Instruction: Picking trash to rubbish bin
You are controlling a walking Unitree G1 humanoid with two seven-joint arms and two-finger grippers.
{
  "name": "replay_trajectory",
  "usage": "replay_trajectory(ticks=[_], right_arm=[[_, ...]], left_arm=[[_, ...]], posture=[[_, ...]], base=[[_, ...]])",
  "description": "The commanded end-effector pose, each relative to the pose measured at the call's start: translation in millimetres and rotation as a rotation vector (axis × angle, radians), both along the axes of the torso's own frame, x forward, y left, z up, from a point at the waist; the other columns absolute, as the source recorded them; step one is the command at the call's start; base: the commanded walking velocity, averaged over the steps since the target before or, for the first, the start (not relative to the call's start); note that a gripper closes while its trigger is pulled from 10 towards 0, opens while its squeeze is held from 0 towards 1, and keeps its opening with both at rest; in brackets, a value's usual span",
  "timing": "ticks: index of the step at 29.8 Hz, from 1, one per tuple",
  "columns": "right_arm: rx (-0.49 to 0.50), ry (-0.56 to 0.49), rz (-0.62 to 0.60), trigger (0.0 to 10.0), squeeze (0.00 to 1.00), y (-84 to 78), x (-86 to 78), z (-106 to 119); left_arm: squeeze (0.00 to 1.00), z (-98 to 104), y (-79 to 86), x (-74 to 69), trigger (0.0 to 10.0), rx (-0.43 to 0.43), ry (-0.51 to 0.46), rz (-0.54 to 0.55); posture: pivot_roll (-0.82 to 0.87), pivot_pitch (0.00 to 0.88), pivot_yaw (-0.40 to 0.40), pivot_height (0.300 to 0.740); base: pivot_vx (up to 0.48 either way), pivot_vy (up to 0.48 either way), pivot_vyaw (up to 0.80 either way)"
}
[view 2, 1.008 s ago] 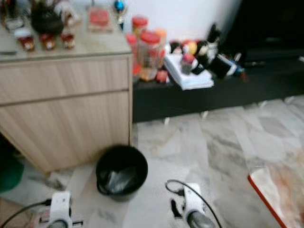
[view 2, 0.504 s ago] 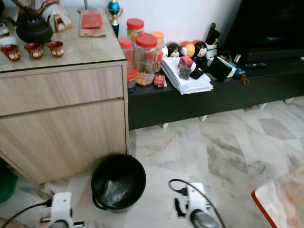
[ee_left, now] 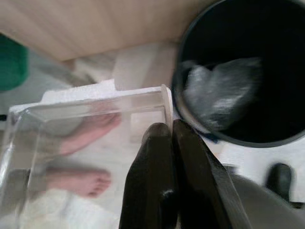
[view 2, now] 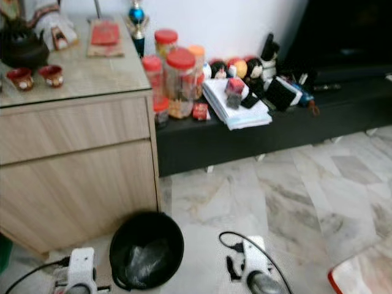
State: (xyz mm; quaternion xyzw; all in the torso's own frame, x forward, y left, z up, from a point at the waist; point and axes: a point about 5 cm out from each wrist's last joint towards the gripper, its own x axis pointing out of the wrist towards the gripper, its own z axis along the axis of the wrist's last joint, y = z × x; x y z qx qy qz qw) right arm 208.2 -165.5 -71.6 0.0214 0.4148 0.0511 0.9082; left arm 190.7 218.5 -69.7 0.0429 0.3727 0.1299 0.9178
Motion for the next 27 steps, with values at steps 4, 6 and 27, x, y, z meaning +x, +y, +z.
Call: replay_trajectory(ticks=[4,6,27], right_arm=[[-0.032,0.011,0.009,10.0,0.0,-10.6,-3.4,-1.0],[-0.025,0.01,0.01,10.0,0.0,-10.0,-2.7,-0.6],[0.125,-0.269,0.223,10.0,0.0,35.7,76.2,58.2]], left_arm=[[0.0,3.1,-2.5,2.6,10.0,0.026,-0.043,-0.052],[0.0,6.0,0.7,3.9,10.0,0.054,-0.066,-0.073],[0.0,130.0,-76.4,126.2,10.0,0.116,-0.671,-0.62]], posture=[[0.05,0.124,-0.083,0.74],[0.05,0.129,-0.081,0.74],[0.04,0.125,-0.091,0.74]], base=[[0.0,0.0,0.33],[0.0,0.0,0.0],[0.0,0.0,0.0]])
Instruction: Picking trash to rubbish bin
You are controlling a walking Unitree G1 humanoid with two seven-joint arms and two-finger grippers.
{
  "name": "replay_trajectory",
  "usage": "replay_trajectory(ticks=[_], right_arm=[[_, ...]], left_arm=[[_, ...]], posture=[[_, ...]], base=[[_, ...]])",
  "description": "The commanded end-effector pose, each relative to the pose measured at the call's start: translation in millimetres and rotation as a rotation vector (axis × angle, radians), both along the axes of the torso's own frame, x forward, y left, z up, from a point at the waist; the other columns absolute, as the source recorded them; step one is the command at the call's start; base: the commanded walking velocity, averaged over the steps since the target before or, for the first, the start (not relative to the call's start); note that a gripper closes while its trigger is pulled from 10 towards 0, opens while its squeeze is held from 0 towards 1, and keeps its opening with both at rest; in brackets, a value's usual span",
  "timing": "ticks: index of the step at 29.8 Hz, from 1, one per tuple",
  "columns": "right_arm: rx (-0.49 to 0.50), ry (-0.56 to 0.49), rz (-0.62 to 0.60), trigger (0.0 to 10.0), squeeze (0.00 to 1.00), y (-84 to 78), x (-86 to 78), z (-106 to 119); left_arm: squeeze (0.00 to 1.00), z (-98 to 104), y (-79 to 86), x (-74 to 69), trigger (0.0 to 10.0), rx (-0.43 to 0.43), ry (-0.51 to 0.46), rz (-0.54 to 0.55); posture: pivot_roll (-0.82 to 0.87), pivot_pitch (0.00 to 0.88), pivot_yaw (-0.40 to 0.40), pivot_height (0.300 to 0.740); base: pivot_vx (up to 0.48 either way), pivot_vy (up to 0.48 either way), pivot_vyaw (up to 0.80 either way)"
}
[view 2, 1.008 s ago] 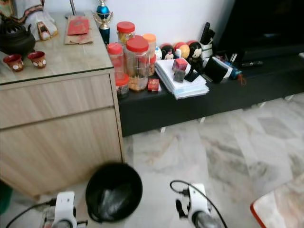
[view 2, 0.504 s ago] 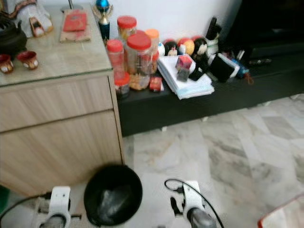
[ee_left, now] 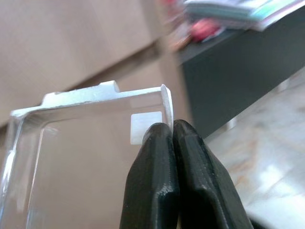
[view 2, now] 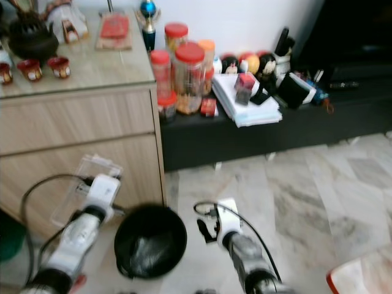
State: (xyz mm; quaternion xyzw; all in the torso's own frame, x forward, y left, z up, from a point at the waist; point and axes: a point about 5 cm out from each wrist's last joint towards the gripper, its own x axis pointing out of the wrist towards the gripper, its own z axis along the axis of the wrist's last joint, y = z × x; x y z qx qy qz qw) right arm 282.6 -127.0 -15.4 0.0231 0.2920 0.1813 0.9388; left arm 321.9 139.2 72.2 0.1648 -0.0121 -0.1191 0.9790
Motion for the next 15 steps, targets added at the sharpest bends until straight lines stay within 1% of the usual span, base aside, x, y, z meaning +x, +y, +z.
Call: replay_trajectory(ticks=[1,2,3,4,6,7,10,11,13,15], right_arm=[[0.008,-0.02,0.001,10.0,0.0,-1.0,3.0,3.4],[0.018,-0.031,0.01,10.0,0.0,2.0,4.7,5.5],[0.018,-0.031,0.01,10.0,0.0,2.0,4.7,5.5],[0.023,-0.038,0.014,10.0,0.0,3.7,5.3,6.5],[0.026,-0.043,0.015,10.0,0.0,4.5,5.5,7.0],[0.026,-0.043,0.015,10.0,0.0,4.5,5.5,7.0],[0.038,-0.049,0.015,10.0,0.0,4.5,4.5,6.7],[0.038,-0.049,0.015,10.0,0.0,4.5,4.5,6.7],[0.044,-0.051,0.02,10.0,0.0,4.3,3.2,6.0],[0.046,-0.051,0.022,10.0,0.0,4.3,2.8,5.7]], left_arm=[[0.0,-13.1,-1.6,-3.0,10.0,-0.006,0.074,-0.011],[0.0,-17.8,-9.1,-0.7,10.0,-0.015,0.12,-0.028],[0.0,-17.8,-9.1,-0.7,10.0,-0.015,0.12,-0.028],[0.0,-21.8,-12.6,0.5,10.0,-0.035,0.158,-0.022],[0.0,-25.3,-14.5,0.6,10.0,-0.064,0.192,-0.002],[0.0,-25.3,-14.5,0.6,10.0,-0.064,0.192,-0.002],[0.0,-33.3,-19.0,-1.7,10.0,-0.145,0.27,0.031],[0.0,-33.3,-19.0,-1.7,10.0,-0.145,0.27,0.031],[0.0,-39.1,-23.1,-3.4,10.0,-0.173,0.315,0.034],[0.0,-40.8,-24.5,-3.8,10.0,-0.174,0.326,0.032]], posture=[[0.04,0.125,-0.091,0.74],[0.04,0.128,-0.091,0.74],[0.04,0.128,-0.091,0.74],[0.03,0.131,-0.091,0.74],[0.02,0.135,-0.091,0.74],[0.02,0.135,-0.091,0.74],[0.01,0.145,-0.095,0.74],[0.01,0.145,-0.095,0.74],[0.0,0.154,-0.098,0.74],[-0.01,0.156,-0.098,0.74]], base=[[0.0,0.0,0.0],[0.0,0.0,0.0],[0.0,0.0,0.0],[0.0,0.0,0.0],[0.0,0.0,0.0],[0.0,0.0,0.0],[0.0,0.0,0.0],[0.0,0.0,0.0],[0.0,0.0,0.0],[0.0,0.0,0.0]])
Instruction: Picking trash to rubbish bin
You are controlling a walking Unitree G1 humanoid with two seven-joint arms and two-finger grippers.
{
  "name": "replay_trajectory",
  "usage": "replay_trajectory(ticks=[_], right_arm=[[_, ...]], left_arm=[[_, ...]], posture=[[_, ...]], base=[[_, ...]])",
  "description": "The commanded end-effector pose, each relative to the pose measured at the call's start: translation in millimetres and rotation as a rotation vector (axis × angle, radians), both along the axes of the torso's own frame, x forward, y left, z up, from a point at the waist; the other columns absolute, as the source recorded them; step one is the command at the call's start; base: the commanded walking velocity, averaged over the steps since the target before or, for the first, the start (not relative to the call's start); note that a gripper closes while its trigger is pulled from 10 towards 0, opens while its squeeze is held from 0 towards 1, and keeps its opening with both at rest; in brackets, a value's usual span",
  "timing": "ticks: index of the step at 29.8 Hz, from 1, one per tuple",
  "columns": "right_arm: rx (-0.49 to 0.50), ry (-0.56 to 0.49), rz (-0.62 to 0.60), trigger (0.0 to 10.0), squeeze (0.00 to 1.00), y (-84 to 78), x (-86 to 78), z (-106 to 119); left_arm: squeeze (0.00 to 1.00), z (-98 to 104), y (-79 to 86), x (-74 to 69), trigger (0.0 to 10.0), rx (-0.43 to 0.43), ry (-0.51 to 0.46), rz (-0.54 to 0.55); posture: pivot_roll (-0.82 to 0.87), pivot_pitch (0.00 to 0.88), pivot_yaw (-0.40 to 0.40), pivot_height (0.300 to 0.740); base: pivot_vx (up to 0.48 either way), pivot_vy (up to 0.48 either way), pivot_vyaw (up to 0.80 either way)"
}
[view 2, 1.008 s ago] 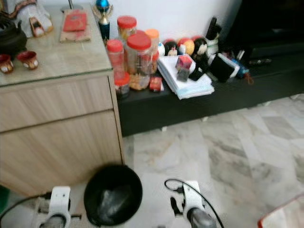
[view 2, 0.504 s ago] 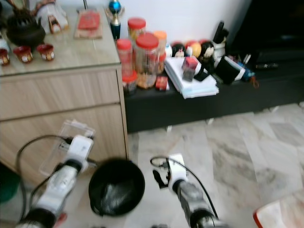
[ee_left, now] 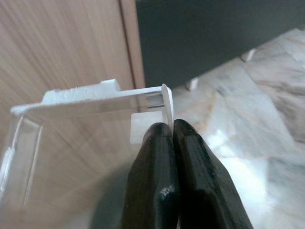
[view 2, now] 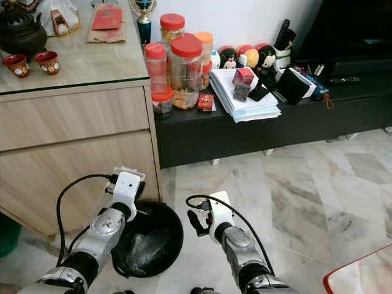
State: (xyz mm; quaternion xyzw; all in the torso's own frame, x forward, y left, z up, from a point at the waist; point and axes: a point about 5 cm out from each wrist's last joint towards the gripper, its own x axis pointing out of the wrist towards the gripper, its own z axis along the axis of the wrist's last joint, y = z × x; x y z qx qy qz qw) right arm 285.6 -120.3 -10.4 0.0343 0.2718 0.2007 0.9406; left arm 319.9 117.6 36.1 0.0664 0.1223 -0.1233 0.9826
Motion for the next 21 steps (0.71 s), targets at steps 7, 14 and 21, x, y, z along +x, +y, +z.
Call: replay_trajectory(ticks=[7,14,21], right_arm=[[0.011,-0.019,-0.004,10.0,0.0,-3.9,-1.5,0.2],[0.016,-0.045,-0.012,10.0,0.0,-7.0,1.4,3.9],[0.019,-0.054,-0.006,10.0,0.0,-9.5,0.6,4.2]], left_arm=[[0.0,-9.2,-7.8,-3.8,10.0,-0.042,0.072,-0.005],[0.0,-0.1,-17.2,3.6,10.0,-0.081,0.056,-0.039],[0.0,10.6,-24.0,10.6,10.0,-0.076,0.018,-0.087]], posture=[[-0.02,0.167,-0.103,0.74],[-0.05,0.187,-0.119,0.74],[-0.06,0.2,-0.134,0.74]], base=[[0.0,0.0,0.0],[0.0,0.0,0.0],[0.0,0.0,0.0]])
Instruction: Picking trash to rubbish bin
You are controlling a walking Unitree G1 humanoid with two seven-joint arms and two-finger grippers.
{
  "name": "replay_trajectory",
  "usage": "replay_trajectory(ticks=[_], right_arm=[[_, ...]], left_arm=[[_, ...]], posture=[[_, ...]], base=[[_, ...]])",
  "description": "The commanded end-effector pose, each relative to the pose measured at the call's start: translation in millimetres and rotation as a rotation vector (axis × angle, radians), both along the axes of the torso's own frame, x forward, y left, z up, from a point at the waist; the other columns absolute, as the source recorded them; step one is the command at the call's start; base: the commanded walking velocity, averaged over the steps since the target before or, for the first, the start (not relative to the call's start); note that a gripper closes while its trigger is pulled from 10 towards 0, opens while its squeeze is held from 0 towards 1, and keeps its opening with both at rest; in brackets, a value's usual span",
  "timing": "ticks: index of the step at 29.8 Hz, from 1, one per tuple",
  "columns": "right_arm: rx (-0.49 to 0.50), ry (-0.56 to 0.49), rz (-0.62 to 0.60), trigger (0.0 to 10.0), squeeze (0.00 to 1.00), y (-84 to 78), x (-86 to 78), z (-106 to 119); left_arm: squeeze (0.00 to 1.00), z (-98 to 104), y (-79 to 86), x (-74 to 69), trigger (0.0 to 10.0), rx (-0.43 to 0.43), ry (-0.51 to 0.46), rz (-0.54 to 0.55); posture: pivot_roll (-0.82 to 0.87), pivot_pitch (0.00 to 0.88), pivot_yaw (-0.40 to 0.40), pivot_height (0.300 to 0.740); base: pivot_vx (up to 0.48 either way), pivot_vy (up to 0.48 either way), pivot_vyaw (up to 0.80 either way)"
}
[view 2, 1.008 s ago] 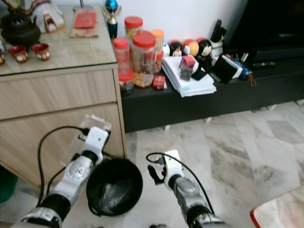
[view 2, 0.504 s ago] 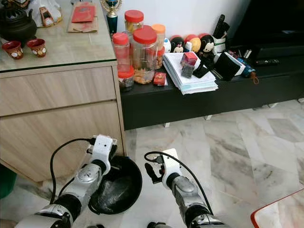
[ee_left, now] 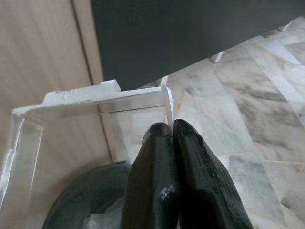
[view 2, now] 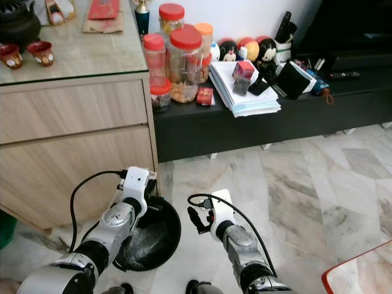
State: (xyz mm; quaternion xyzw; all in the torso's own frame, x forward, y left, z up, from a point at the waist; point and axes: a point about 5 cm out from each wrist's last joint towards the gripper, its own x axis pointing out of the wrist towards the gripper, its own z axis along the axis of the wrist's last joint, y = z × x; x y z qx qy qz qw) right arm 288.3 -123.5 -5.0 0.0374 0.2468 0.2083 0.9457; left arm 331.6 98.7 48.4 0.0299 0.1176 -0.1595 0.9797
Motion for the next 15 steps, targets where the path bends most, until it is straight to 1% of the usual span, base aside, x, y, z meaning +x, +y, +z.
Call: replay_trajectory(ticks=[1,2,3,4,15], right_arm=[[0.0,-0.006,-0.014,10.0,0.0,-6.4,-2.0,-1.1],[0.0,-0.008,-0.014,10.0,0.0,-6.7,-2.1,-1.0],[0.0,-0.008,-0.014,10.0,0.0,-6.9,-2.1,-1.0],[0.0,-0.008,-0.013,10.0,0.0,-7.2,-2.4,-1.2],[-0.001,-0.01,-0.01,10.0,0.0,-6.8,-3.4,-1.6]], left_arm=[[0.01,-1.7,-4.9,-1.1,10.0,0.004,0.013,-0.024],[0.85,-1.8,-4.9,-1.2,10.0,0.002,0.014,-0.025],[0.85,-1.9,-5.2,-1.3,10.0,-0.001,0.014,-0.027],[1.0,-2.2,-5.7,-1.7,10.0,-0.007,0.015,-0.032],[1.0,-3.0,-6.5,-2.9,10.0,-0.017,0.015,-0.047]], posture=[[-0.07,0.201,-0.135,0.74],[-0.07,0.202,-0.136,0.74],[-0.07,0.204,-0.137,0.74],[-0.07,0.206,-0.138,0.74],[-0.06,0.21,-0.146,0.74]], base=[[0.0,0.0,0.0],[0.0,0.0,0.0],[0.0,0.0,0.0],[0.0,0.0,0.0],[0.0,0.0,0.0]])
